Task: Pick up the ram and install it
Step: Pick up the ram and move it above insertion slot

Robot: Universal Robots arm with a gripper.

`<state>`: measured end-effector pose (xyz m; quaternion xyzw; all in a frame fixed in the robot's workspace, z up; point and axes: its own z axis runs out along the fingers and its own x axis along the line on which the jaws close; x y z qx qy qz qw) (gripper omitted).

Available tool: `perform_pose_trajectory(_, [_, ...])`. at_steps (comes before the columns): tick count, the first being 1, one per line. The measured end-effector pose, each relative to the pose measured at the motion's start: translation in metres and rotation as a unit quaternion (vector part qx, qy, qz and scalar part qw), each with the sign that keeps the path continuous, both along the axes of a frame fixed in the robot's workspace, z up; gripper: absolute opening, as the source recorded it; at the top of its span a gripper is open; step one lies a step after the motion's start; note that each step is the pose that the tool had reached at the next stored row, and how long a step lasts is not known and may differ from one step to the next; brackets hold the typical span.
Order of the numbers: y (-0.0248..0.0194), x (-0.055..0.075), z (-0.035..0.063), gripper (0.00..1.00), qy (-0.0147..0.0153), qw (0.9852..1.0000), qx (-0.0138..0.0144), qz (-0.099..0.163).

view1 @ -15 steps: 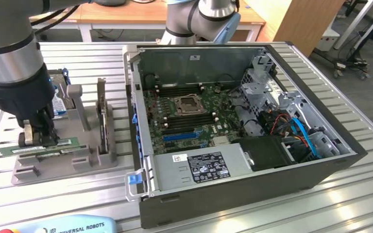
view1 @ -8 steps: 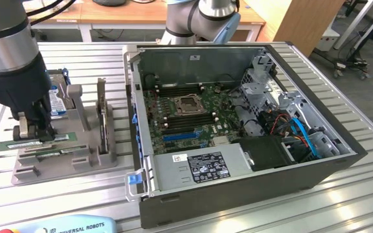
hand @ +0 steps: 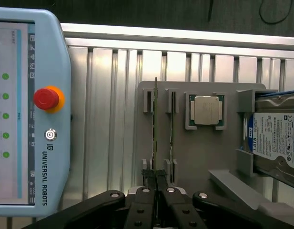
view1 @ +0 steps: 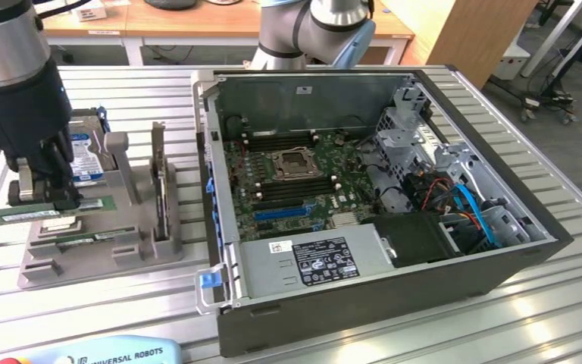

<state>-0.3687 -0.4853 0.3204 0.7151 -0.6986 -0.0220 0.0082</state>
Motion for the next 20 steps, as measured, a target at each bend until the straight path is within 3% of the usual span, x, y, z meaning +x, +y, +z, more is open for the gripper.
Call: perform_pose_trajectory(20, [0.0000,0.000,0.0493,0.12,0.0000,1.0000,0.0000,0.000])
